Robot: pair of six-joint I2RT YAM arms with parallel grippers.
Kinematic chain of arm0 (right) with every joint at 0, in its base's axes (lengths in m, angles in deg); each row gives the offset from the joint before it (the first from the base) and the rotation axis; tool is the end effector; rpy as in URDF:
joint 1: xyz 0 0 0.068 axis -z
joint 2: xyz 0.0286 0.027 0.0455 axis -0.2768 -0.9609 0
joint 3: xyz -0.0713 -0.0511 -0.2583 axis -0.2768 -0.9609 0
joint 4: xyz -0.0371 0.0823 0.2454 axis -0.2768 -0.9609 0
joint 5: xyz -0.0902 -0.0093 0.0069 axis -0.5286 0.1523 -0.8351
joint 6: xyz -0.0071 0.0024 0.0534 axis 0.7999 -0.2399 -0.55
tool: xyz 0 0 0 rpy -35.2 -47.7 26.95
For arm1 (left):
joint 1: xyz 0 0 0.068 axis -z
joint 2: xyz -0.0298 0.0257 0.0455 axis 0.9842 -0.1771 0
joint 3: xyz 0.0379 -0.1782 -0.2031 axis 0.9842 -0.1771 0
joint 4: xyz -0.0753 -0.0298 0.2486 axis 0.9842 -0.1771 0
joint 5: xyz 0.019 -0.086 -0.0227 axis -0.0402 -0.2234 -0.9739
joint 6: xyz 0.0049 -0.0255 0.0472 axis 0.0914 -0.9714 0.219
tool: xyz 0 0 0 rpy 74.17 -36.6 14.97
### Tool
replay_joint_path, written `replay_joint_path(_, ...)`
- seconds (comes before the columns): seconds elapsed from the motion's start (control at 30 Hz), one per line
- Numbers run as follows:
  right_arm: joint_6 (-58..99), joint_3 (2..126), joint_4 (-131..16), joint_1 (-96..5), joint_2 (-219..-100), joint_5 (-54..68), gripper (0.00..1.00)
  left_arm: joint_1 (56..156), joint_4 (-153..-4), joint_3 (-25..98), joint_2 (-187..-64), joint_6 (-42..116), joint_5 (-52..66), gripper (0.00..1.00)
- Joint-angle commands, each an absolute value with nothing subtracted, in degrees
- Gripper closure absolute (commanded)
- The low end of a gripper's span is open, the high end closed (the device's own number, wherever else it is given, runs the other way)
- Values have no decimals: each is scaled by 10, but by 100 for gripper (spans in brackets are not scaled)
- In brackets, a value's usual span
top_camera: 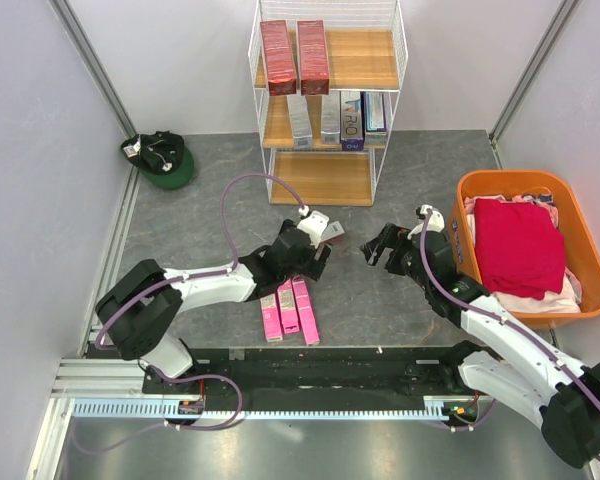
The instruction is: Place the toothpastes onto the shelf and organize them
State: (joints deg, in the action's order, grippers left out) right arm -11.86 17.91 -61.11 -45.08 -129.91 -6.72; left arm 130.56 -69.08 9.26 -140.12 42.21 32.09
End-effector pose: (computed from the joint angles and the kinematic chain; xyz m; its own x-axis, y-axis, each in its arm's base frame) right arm 0.1804 0.0956 0.2344 -0.5534 0.4115 -0.7242 -0.0618 0.8468 0.5284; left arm 0.2140 -0.2458 0.1883 -0.4105 0.3280 -0.8508 0.5432 0.8374 0.0608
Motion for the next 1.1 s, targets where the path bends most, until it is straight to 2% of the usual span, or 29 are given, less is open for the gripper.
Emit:
replay_joint_path(0.0, -119, 177, -598, -448, -1304, -63, 2, 1298, -702, 96, -1375, 408, 358, 9)
replay_joint_path(0.37, -117, 177, -596, -448, -1309, -55, 2, 1273, -658, 128, -1435, 458, 395, 0)
replay_joint_path(0.77, -114, 175, -599, -448, -1310, -58, 2, 1240, -700, 233, -1552, 473, 305, 1)
replay_joint_path(0.83, -114, 175, -598, -448, -1311, -58, 2, 1240, -712, 242, -1563, 471, 283, 3)
replay_joint_path(1.07, -114, 177, -601, -447, -1309, -58, 2, 1243, -719, 240, -1568, 453, 212, 25)
